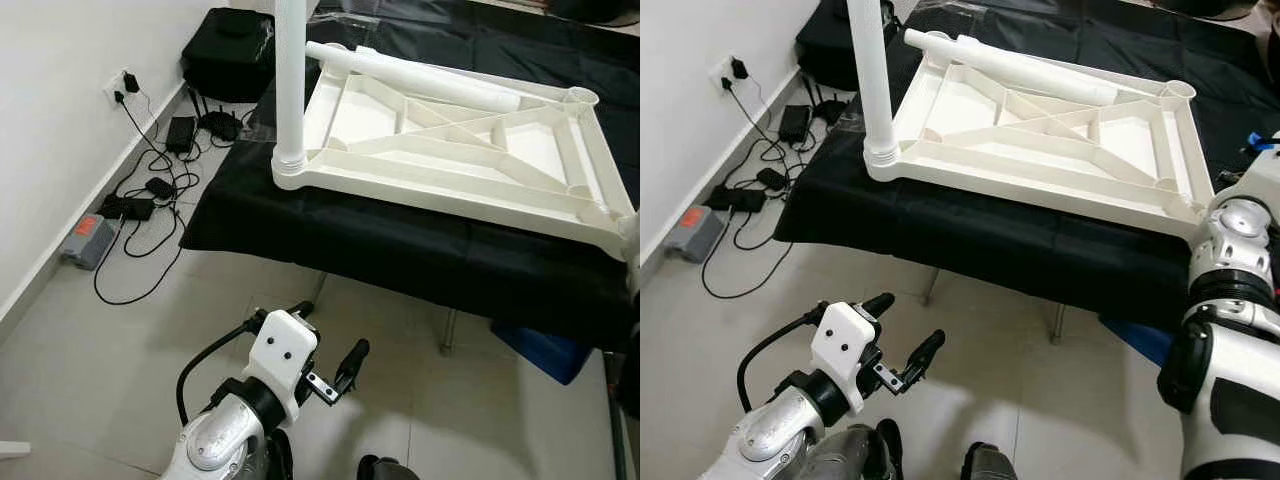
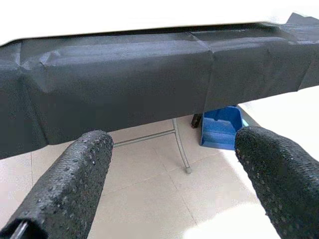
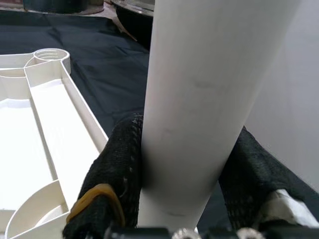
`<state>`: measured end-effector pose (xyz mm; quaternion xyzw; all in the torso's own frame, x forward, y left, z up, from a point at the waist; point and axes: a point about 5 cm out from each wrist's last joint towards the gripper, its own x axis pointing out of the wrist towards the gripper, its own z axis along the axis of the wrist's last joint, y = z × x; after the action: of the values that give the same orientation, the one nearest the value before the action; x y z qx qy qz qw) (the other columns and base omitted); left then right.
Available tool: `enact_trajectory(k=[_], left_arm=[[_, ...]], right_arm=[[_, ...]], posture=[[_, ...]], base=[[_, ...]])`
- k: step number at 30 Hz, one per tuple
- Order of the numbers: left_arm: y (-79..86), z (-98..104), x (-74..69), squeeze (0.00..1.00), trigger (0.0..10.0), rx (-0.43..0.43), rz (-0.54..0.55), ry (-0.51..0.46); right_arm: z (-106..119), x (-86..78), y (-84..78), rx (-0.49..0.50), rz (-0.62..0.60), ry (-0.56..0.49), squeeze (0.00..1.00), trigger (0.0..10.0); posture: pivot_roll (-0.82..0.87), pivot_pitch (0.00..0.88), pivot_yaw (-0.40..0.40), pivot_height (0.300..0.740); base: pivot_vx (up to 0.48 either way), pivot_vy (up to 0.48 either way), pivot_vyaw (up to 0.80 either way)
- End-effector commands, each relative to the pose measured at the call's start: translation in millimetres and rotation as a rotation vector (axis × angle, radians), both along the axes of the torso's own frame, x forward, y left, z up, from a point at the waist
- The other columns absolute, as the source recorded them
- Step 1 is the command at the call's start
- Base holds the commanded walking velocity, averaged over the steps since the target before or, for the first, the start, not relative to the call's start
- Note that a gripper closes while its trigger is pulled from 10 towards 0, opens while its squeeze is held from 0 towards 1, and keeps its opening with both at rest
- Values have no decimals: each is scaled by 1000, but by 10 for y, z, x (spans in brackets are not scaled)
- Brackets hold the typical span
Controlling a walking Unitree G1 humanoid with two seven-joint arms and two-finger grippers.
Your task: Building children table
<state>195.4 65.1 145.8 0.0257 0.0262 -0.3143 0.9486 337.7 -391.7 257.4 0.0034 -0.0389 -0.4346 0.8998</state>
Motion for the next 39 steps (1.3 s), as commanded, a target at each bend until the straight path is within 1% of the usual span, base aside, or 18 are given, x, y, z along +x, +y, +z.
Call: enact_trajectory(k=[1, 2, 5, 8, 10, 12, 14, 15, 17, 18, 19, 20, 22, 28, 29, 32, 35, 39], left_arm=[[-5, -37, -23, 0, 10000, 17, -5, 13], [-2, -36, -22, 0, 10000, 16, -6, 12], [1, -36, -20, 0, 10000, 18, -6, 12], [5, -36, -21, 0, 10000, 20, -7, 12], [5, -35, -21, 0, 10000, 21, -7, 11], [5, -36, -23, 0, 10000, 21, -7, 13], [5, -36, -23, 0, 10000, 21, -7, 13], [4, -36, -23, 0, 10000, 20, -8, 13], [4, -36, -23, 0, 10000, 20, -8, 13], [6, -36, -21, 0, 10000, 20, -8, 13], [8, -34, -21, 0, 10000, 21, -8, 11], [10, -34, -21, 0, 10000, 22, -8, 11], [12, -37, -22, 0, 10000, 24, -8, 11], [11, -40, -26, 0, 10000, 24, -9, 9], [10, -42, -27, 0, 10000, 24, -9, 9], [10, -42, -27, 0, 10000, 24, -9, 9], [7, -46, -28, 0, 10000, 25, -12, 10], [7, -46, -28, 0, 10000, 25, -12, 10]], right_arm=[[119, -175, -222, -102, -98, 57, 0, 0], [189, -196, -251, -109, -110, 42, 0, 0], [272, -237, -300, -122, -133, 29, 0, 0], [286, -284, -349, -129, -158, 35, 0, 0], [261, -311, -376, -131, -171, 48, 0, 0], [134, -369, -423, -120, -196, 82, 0, 0], [134, -369, -423, -120, -196, 82, 0, 0], [55, -388, -436, -112, -198, 102, 0, 0], [55, -388, -436, -112, -198, 102, 0, 0], [-86, -403, -435, -94, -195, 140, 0, 4275], [-225, -410, -420, -64, -190, 173, 0, 10000], [-329, -414, -404, -49, -183, 201, 0, 10000], [-440, -420, -381, -30, -188, 232, 0, 10000], [-563, -435, -361, 15, -198, 266, 0, 10000], [-587, -439, -357, 31, -203, 263, 1000, 10000], [-587, -439, -357, 31, -203, 263, 1000, 10000], [-532, -442, -365, 16, -234, 225, 1000, 10000], [-532, -442, -365, 16, -234, 225, 1000, 10000]], posture=[[148, 236, -87, 740], [150, 238, -83, 740], [148, 237, -82, 740], [149, 237, -84, 740], [149, 237, -84, 740], [149, 239, -80, 740], [149, 239, -80, 740], [151, 238, -79, 740], [151, 238, -79, 740], [154, 237, -78, 740], [155, 237, -78, 740], [155, 234, -78, 740], [156, 231, -79, 740], [155, 225, -76, 740], [159, 224, -78, 740], [159, 224, -78, 740], [153, 216, -77, 740], [153, 216, -77, 740]], base=[[0, 0, 0], [0, 0, 0], [0, 0, 0], [0, 0, 0], [0, 0, 0], [0, 0, 0], [0, 0, 0], [0, 0, 0], [0, 0, 0], [0, 0, 0], [0, 0, 0], [0, 0, 0], [0, 0, 0], [0, 0, 0], [0, 0, 0], [0, 0, 0], [0, 0, 0], [0, 0, 0]])
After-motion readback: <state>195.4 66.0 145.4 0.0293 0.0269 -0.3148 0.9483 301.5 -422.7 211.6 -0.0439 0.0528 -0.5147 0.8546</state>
